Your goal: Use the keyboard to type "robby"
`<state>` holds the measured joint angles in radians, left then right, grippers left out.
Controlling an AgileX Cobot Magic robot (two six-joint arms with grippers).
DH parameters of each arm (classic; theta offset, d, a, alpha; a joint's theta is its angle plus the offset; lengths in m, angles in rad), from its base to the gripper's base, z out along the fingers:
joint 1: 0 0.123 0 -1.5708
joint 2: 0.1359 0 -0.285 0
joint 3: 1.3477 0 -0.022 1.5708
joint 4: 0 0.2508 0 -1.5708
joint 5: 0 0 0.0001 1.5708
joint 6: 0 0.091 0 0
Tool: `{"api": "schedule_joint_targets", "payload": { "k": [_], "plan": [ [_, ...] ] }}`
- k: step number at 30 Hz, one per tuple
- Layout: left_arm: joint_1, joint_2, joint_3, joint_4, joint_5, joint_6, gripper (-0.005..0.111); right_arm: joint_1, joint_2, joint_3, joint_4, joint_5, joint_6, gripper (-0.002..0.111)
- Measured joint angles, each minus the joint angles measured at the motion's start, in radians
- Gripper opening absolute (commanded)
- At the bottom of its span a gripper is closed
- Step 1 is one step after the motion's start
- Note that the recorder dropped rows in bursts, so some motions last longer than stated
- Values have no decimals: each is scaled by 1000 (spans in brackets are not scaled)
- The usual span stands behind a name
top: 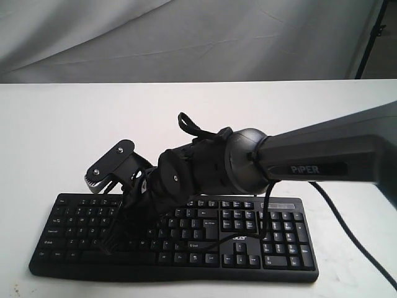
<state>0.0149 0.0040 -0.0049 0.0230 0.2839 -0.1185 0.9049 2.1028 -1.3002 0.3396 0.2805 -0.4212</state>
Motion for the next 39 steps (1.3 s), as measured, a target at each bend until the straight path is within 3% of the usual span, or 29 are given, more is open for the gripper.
{"api": "schedule_joint_targets", "payload": {
  "k": [39],
  "plan": [
    [0, 0, 0, 0, 0, 0, 0, 0, 15, 0, 0, -24, -8, 0]
  ]
}}
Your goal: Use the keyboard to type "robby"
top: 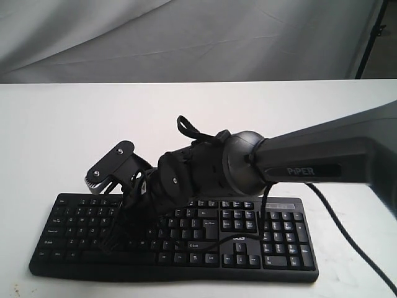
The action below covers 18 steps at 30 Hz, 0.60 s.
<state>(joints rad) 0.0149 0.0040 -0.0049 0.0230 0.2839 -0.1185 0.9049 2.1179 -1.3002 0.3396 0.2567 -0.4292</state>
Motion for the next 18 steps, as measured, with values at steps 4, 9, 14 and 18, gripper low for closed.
{"api": "schedule_joint_targets", "payload": {
  "k": [4, 9, 14, 18],
  "plan": [
    [0, 0, 0, 0, 0, 0, 0, 0, 0, 0, 0, 0, 0, 0],
    [0, 0, 0, 0, 0, 0, 0, 0, 0, 0, 0, 0, -1, 0],
    [0, 0, 0, 0, 0, 0, 0, 0, 0, 0, 0, 0, -4, 0],
    [0, 0, 0, 0, 0, 0, 0, 0, -16, 0, -7, 0, -4, 0]
  ]
}}
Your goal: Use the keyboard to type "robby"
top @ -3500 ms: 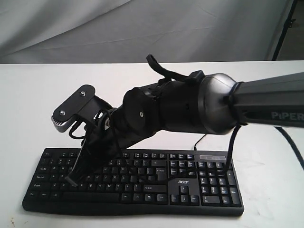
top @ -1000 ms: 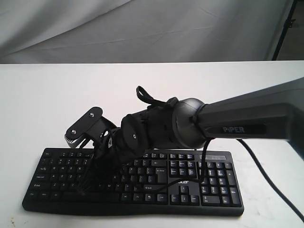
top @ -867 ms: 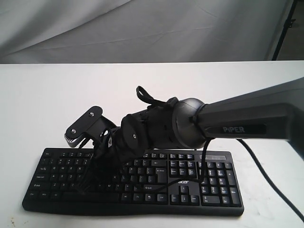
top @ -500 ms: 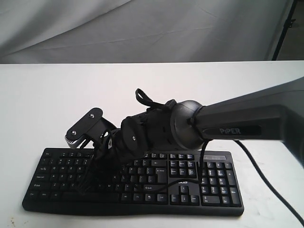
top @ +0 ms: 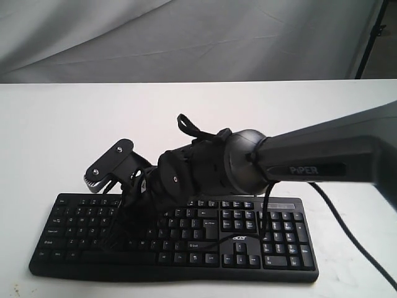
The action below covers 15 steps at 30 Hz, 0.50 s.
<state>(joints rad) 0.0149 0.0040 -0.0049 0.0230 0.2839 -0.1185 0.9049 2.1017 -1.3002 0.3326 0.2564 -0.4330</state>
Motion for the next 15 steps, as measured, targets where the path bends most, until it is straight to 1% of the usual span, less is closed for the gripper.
{"api": "schedule_joint_targets", "payload": {
  "k": [6, 12, 15],
  "plan": [
    [0, 0, 0, 0, 0, 0, 0, 0, -76, 0, -40, 6, 0, 0],
    [0, 0, 0, 0, 0, 0, 0, 0, -90, 2, -48, 20, 0, 0],
    [0, 0, 0, 0, 0, 0, 0, 0, -114, 41, -48, 9, 0, 0]
  ]
}}
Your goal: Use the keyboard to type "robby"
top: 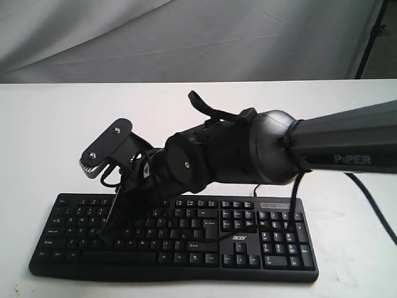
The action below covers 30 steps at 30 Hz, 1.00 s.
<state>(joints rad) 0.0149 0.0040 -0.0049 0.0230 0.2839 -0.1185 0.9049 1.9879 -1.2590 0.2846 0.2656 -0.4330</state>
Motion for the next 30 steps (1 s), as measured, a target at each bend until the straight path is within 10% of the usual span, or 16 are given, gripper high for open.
{"api": "schedule_joint_targets", "payload": {
  "k": [30],
  "plan": [
    [0, 0, 0, 0, 0, 0, 0, -189, -616, 521, 12, -289, 48, 0]
  ]
}}
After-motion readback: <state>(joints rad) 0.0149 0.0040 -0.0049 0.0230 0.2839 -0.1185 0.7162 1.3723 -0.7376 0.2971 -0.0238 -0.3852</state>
